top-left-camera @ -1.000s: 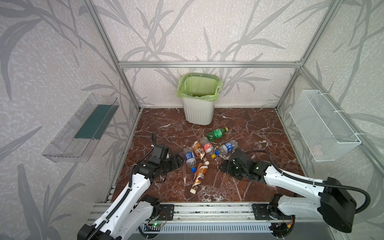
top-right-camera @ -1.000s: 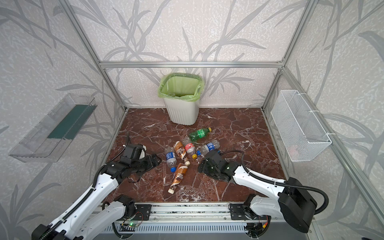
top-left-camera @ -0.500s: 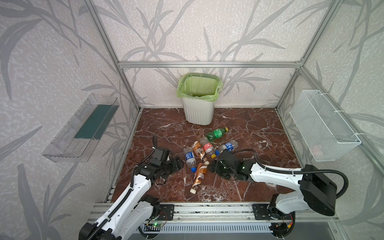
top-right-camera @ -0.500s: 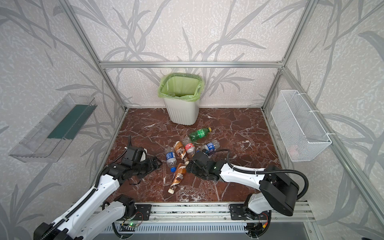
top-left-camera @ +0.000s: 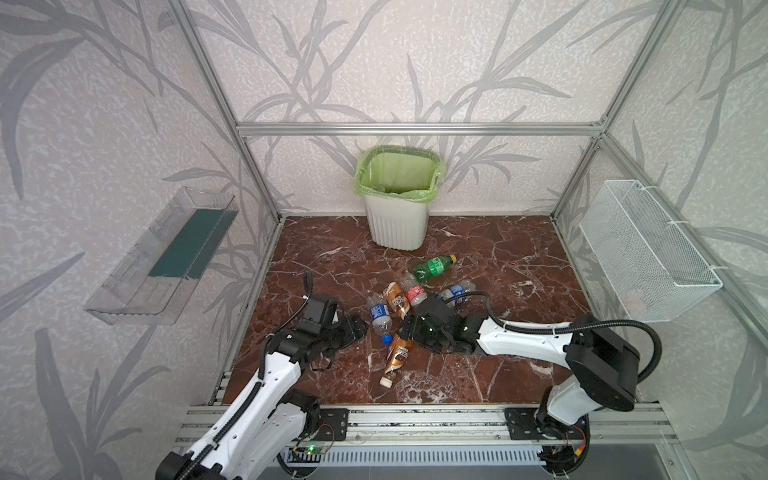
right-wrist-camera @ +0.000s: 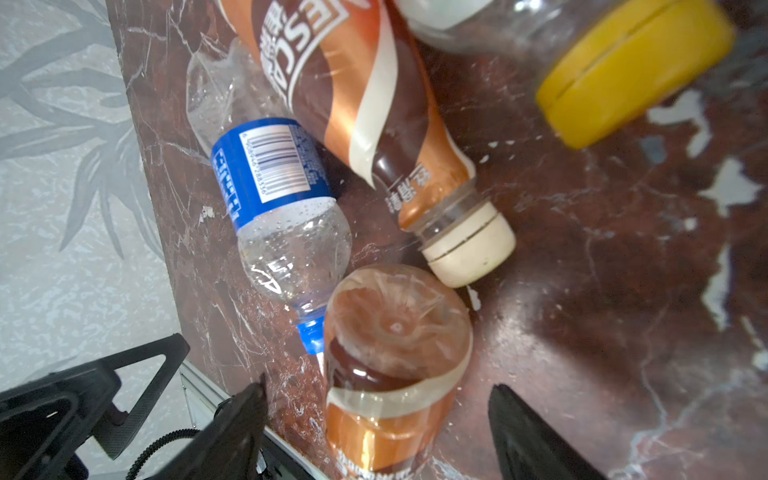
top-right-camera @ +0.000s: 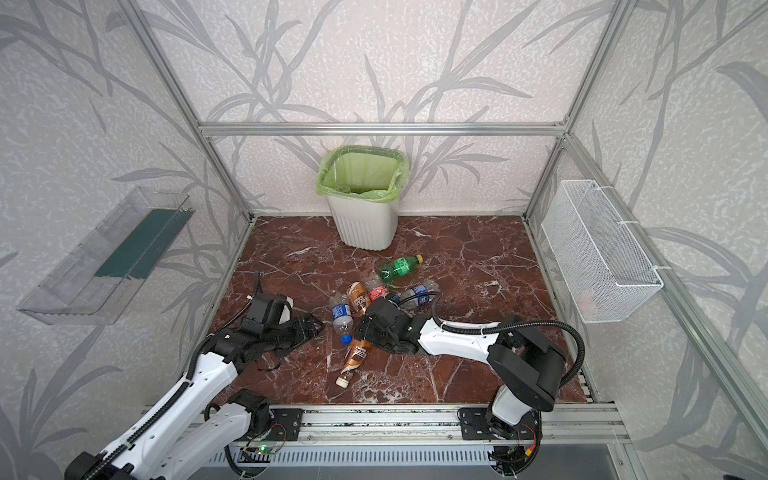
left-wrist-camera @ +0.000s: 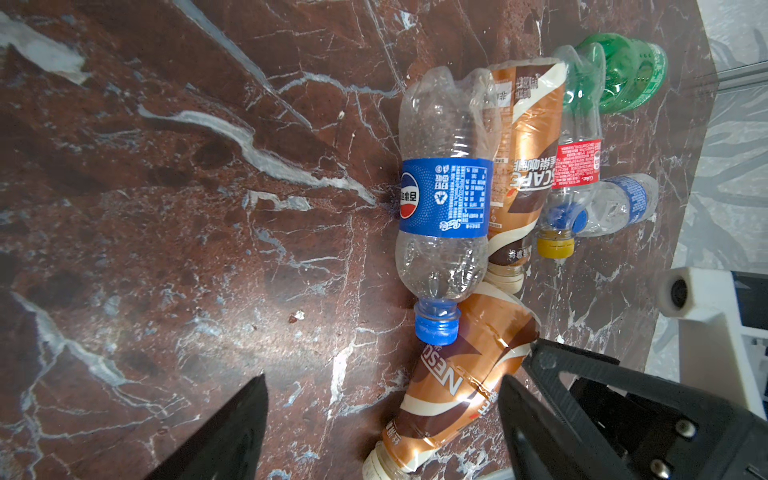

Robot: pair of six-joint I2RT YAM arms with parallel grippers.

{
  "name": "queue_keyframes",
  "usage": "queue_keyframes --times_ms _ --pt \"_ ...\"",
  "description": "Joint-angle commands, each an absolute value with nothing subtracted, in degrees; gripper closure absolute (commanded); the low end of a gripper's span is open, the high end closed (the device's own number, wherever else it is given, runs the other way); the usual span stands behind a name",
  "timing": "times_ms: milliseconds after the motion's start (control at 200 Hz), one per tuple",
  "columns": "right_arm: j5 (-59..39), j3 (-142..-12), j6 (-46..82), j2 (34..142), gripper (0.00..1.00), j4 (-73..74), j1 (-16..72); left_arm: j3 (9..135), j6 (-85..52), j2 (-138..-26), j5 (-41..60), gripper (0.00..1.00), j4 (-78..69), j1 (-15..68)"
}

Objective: Throw the plastic bottles in the bin
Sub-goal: 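Lower the right gripper onto the brown Nescafe bottle nearest the robot and close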

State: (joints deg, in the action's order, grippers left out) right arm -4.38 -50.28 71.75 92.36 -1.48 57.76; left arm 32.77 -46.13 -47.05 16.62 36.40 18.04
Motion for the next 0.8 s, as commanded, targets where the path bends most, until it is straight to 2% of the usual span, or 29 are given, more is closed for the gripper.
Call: queue_keyframes --times_ms 0,325,795 --pt "-4.6 -52.0 71.5 94.1 0.16 -1.7 58.3 32.0 -46.5 -45.7 16.0 0.14 37.5 18.0" --pt "-4.3 -52.0 72.9 97.0 0.16 -1.5 58.3 31.9 -46.6 -44.9 15.7 0.14 38.4 18.0" --pt "-5.6 -51.7 73.5 101.8 0.23 -0.4 58.3 30.9 -47.0 -44.0 15.5 0.14 37.9 18.0"
